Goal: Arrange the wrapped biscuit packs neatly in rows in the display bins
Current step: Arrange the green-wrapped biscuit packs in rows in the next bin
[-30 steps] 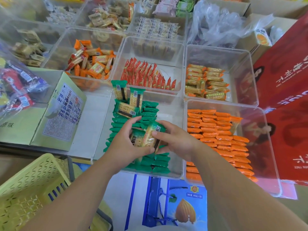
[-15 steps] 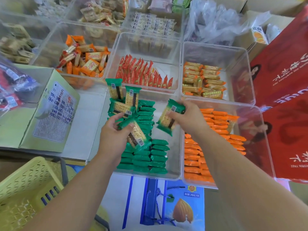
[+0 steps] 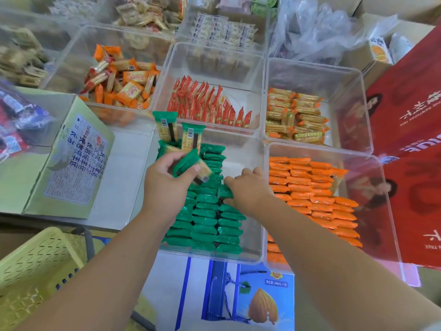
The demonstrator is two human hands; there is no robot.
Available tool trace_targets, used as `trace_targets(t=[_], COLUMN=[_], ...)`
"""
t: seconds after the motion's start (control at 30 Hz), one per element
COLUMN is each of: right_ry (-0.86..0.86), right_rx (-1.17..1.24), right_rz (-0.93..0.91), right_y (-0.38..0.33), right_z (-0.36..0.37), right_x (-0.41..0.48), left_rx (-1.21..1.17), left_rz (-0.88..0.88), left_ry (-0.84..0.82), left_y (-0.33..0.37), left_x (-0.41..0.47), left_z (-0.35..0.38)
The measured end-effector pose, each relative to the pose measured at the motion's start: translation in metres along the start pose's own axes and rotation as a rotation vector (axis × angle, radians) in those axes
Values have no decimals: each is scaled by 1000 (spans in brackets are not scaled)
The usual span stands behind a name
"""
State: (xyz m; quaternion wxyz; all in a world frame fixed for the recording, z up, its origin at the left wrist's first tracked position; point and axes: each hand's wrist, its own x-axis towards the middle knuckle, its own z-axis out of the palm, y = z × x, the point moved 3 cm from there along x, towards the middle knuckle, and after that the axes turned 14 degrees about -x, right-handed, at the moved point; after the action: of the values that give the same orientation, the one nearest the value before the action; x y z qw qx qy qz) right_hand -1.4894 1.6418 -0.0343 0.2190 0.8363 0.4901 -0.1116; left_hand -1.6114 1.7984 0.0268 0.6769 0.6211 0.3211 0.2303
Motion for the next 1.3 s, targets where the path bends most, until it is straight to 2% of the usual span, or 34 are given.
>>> trace_targets(t=[0.17,0.33,0.53,0.63,0.73,0.83,1.0,1.17,1.3], right_ry=[-66,23,34,60,65,97,184,133,169], right_rx=[-8,-73,-94,-62,-41,15,145,178,306], right_rz=[-171,-132,-78,-75,-96,-40,280,287,402], right_y=[-1,7,1,2,2,8,14,11,11], right_z=[6,8,18,18,15,12,17,25,29], right_x=[-5,-22,-27,-28,-29,-35,-48,-38,-42], left_rx=[317,632,865,1173,1350,1374,1350,1475,1555], left_rz=[114,264,233,202,134,122,103,114,37], left_ry=[-209,-385,-569,-742,-887,-942,-1000,-1043,-1094], left_y=[-2,-13,-35,-48,-61,-65,-74,-79,-75], left_x=[17,29,39,40,39,41,38,29,39], left_z=[36,77,98,103,105,106,99,103,112])
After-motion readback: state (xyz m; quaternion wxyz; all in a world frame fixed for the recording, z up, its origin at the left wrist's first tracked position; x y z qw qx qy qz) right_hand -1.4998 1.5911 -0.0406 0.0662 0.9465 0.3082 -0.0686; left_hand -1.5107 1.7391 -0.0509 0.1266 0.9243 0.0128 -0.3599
